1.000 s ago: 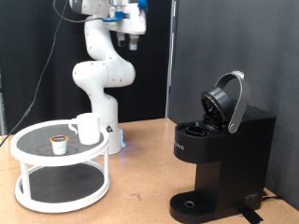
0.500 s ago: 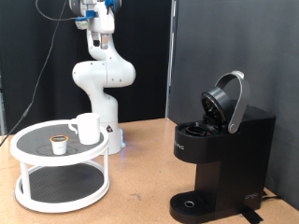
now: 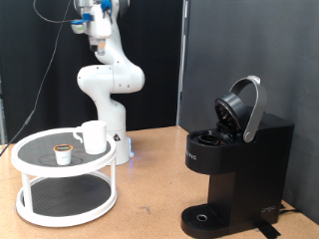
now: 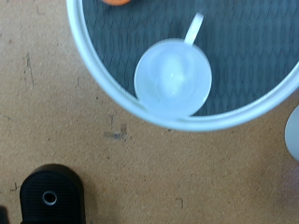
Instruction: Make a cup of coffee with the keurig machine
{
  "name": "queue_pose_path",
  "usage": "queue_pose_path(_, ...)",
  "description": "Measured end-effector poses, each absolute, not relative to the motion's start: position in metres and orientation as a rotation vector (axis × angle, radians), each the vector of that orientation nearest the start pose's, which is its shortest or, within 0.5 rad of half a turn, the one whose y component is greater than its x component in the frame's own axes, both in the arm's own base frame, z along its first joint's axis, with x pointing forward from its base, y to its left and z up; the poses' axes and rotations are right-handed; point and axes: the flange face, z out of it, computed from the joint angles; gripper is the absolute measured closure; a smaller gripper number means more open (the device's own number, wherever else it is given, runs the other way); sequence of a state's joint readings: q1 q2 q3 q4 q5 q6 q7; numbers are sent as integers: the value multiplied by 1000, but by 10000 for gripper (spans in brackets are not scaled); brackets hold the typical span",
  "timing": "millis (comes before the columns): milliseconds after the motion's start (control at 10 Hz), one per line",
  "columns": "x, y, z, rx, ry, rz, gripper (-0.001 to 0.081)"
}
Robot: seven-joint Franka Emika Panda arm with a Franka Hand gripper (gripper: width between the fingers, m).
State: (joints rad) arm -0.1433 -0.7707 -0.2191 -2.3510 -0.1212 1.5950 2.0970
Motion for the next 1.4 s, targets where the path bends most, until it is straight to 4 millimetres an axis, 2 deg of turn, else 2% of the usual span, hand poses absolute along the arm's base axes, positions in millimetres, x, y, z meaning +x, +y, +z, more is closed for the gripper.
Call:
queue_pose_path(200, 282, -169, 577, -1140, 2911, 47, 72)
queue_pose_path(500, 278, -196, 573, -1118, 2908, 48, 72)
queue_pose_path(900, 277, -201, 566, -1136, 2907, 71, 72)
queue_pose_path(1100, 283, -207, 552, -1129, 2918, 69, 72)
queue_pose_path(1400, 301, -221, 513, -1091, 2940, 22, 72)
